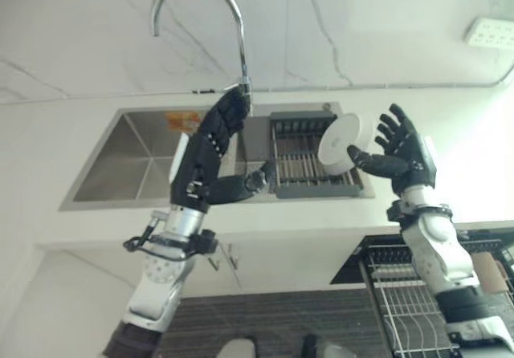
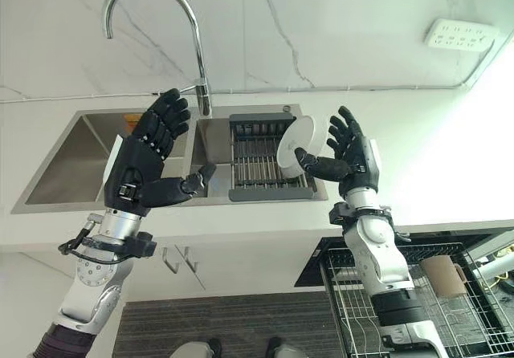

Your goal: Place the dishes in the dishwasher.

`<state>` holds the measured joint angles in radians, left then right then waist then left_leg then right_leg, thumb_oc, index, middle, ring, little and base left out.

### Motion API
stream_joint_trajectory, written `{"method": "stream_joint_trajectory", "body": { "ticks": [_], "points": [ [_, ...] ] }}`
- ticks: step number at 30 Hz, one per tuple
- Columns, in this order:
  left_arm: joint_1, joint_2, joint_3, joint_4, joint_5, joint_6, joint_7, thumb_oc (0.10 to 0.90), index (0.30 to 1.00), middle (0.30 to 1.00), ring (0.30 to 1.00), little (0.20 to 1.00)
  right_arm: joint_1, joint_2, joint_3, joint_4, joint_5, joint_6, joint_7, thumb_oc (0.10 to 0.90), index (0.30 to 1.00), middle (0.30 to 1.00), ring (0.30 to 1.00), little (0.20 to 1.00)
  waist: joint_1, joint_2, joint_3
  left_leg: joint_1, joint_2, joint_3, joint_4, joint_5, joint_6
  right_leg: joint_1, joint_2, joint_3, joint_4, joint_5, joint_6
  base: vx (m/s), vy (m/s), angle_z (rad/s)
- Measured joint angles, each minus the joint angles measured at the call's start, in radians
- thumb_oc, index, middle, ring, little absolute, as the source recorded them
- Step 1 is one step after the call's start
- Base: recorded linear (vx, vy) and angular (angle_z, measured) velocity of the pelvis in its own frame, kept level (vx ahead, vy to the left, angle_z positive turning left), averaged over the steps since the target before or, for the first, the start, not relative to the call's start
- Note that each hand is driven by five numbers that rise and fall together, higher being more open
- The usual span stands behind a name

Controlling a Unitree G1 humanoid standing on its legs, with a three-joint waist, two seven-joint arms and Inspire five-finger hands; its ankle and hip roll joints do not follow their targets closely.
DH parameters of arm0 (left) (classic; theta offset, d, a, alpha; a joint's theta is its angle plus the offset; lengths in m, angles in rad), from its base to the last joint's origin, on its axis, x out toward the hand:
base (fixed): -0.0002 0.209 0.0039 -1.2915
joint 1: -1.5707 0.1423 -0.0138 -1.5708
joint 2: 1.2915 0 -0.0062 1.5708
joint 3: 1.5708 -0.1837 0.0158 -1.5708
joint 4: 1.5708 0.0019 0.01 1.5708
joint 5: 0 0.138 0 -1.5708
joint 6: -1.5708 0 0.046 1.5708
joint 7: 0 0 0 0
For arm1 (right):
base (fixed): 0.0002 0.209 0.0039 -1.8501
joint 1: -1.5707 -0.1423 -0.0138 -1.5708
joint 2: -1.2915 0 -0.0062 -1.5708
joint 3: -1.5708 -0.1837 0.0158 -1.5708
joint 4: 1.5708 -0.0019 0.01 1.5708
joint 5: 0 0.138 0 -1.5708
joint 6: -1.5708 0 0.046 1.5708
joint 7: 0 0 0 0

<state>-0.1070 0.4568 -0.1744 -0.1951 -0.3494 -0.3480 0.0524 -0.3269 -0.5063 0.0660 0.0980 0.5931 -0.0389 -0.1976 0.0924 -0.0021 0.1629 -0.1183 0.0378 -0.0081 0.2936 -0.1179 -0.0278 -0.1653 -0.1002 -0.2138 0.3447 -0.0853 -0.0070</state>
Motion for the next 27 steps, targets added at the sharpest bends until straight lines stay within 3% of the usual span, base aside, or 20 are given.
{"method": "stream_joint_trajectory", "body": {
  "ticks": [17,23,27],
  "points": [
    [-0.004,0.02,0.0,0.007,-0.037,0.001,0.0,0.8,0.9,0.9,0.9,0.9,-0.076,-0.013,0.0,0.113,0.0,0.016,-0.094,0.8,0.9,0.9,0.9,0.9,0.004,0.0,0.0,0.0,-0.006,-0.015,0.002,0.004,0.003,0.009,-0.007,-0.016,-0.001,0.002,0.003,-0.01,0.005,0.02],
    [-0.02,0.021,-0.007,0.012,-0.039,0.001,0.001,0.8,0.9,0.9,0.9,0.9,-0.076,-0.011,0.0,0.156,0.009,0.065,-0.094,0.8,0.9,0.9,0.9,0.9,0.019,-0.001,0.0,0.0,-0.006,-0.016,0.002,0.006,0.003,0.01,-0.007,-0.017,-0.001,0.002,0.003,0.0,0.0,0.0],
    [-0.047,0.022,-0.031,0.048,-0.038,0.021,0.001,0.8,0.9,0.9,0.9,0.9,-0.133,-0.014,0.04,0.274,0.047,0.098,-0.086,0.8,0.9,0.9,0.9,0.9,0.02,-0.001,0.0,0.001,-0.006,-0.021,0.002,0.007,0.002,0.015,-0.007,-0.022,-0.005,0.002,0.003,-0.03,0.011,0.02]
  ]
}}
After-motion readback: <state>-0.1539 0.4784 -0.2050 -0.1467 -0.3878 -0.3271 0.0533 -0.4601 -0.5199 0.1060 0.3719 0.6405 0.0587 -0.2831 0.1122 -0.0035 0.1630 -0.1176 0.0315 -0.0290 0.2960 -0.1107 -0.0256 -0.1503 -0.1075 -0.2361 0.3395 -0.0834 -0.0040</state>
